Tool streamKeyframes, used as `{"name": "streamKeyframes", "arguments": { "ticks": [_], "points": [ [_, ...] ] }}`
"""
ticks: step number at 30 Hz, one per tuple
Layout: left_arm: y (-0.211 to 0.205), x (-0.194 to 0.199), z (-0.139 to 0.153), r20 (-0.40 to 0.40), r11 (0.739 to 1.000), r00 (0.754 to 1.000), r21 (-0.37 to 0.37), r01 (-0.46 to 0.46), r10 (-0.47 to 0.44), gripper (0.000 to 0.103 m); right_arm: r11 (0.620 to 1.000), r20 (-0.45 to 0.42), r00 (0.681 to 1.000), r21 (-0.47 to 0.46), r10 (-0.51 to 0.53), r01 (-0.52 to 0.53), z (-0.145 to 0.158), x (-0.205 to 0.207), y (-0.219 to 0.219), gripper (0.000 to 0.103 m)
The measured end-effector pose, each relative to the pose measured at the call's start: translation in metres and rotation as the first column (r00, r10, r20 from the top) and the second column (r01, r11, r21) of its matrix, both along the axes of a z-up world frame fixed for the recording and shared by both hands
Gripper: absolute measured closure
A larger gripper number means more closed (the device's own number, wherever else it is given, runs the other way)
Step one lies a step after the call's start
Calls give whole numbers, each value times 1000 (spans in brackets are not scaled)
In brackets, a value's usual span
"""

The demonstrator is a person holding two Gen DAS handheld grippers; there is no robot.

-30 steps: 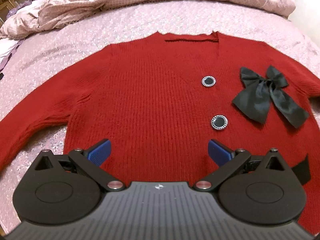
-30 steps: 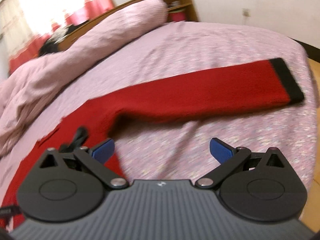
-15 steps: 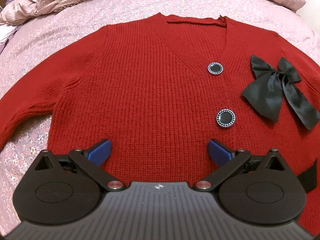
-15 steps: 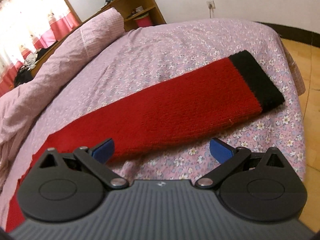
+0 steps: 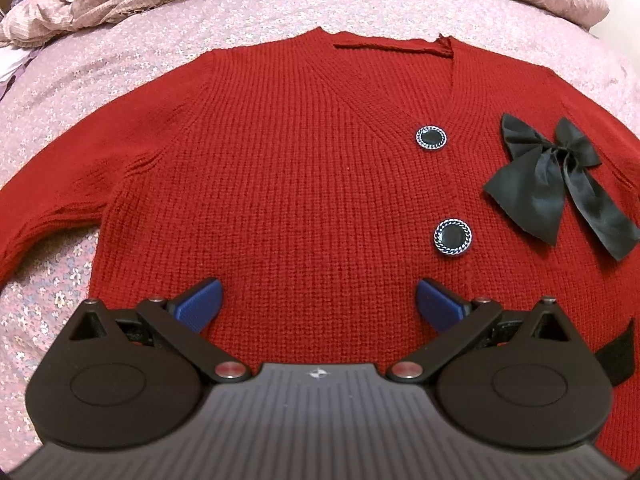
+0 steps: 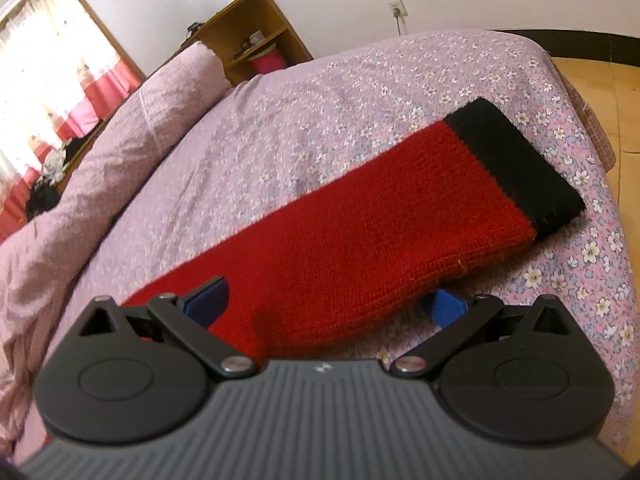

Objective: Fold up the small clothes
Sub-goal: 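Move the right gripper to the black-cuffed sleeve end and grasp it, then lift the sleeve with the right gripper and fold it across the cardigan body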

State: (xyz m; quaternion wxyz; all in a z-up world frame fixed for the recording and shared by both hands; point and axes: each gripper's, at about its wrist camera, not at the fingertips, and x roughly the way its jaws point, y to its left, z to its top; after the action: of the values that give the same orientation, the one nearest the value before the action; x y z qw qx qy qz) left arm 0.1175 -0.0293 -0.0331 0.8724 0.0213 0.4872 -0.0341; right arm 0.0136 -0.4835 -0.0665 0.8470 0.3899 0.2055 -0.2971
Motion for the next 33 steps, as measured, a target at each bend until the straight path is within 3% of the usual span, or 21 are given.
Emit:
{"name": "streamKeyframes", "arguments": {
  "ticks": [6, 13, 14, 16, 18, 21, 24, 27, 33],
  "points": [
    [1, -2, -1, 19, 1000, 1000, -7, 1, -1, 0, 999, 1, 999, 34, -40, 39, -2, -1, -5, 0],
    [1, -4, -1, 22, 1000, 1000, -1, 5, -5, 0, 978, 68, 990, 179, -121, 107, -8, -11, -20, 2],
    [1, -4, 0, 22, 1000, 1000, 1, 7, -7, 0, 975, 70, 990, 193, -126, 111, -7, -11, -22, 6],
    [0, -5, 1, 21, 1000, 1000, 1, 10, -10, 0, 971, 47, 989, 199, -142, 130, -3, -11, -24, 24],
    [3, -4, 3, 16, 1000, 1000, -6, 17, -17, 0, 974, 61, 988, 188, -139, 125, 3, -12, -27, 51],
    [8, -5, 8, 14, 1000, 1000, -27, 14, -14, 0, 976, 87, 987, 182, -136, 118, 10, -13, -32, 79],
    [15, -7, 15, 36, 1000, 999, -20, 2, -1, 0, 991, 110, 989, 109, -95, 83, 24, -12, -31, 87],
    [20, -9, 21, 59, 1000, 998, -2, 2, -2, 0, 999, 134, 990, 40, -39, 34, 39, -7, -26, 89],
    [35, -10, 32, 82, 1000, 996, 9, -24, 23, 0, 998, 221, 973, 1, 63, -65, 64, 7, -6, 89]
  ]
}}
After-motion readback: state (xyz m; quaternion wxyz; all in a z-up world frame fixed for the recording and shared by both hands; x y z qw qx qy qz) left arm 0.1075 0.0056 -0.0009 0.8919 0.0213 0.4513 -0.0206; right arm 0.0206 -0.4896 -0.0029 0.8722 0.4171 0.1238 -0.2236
